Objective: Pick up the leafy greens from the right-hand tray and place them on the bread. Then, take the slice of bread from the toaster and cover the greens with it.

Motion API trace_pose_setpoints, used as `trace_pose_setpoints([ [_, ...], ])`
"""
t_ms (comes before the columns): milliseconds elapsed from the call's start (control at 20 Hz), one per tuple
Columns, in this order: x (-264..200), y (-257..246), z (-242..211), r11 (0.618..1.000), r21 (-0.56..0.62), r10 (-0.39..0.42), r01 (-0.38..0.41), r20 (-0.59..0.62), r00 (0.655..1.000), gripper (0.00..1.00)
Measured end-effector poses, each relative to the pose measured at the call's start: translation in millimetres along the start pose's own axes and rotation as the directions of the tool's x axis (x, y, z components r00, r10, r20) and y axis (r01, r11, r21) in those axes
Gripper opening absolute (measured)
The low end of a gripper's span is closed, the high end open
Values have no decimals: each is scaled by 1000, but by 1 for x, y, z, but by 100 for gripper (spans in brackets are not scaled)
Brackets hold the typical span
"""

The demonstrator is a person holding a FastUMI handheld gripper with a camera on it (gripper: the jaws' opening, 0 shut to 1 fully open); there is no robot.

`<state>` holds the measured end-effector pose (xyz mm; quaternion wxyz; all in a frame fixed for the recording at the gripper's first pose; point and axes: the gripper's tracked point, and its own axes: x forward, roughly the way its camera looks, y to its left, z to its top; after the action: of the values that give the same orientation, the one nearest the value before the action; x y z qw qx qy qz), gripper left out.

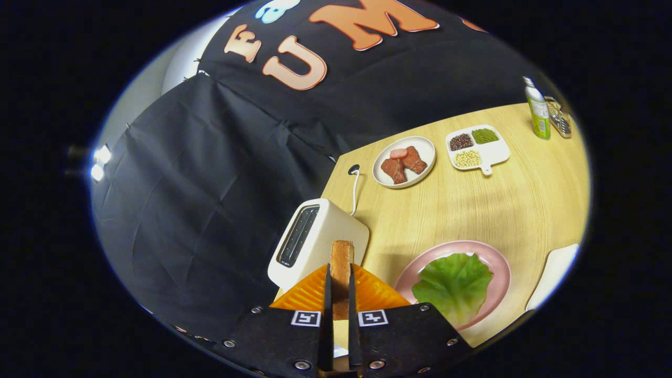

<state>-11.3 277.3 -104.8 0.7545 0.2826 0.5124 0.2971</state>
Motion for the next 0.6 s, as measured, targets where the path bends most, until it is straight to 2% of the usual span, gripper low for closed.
trace_pose_setpoints([
  [300,-9,-52,-7,997,58,-60,57,49,997,12],
  [600,-9,-105,-33,976,210,-69,58,46,997,12],
])
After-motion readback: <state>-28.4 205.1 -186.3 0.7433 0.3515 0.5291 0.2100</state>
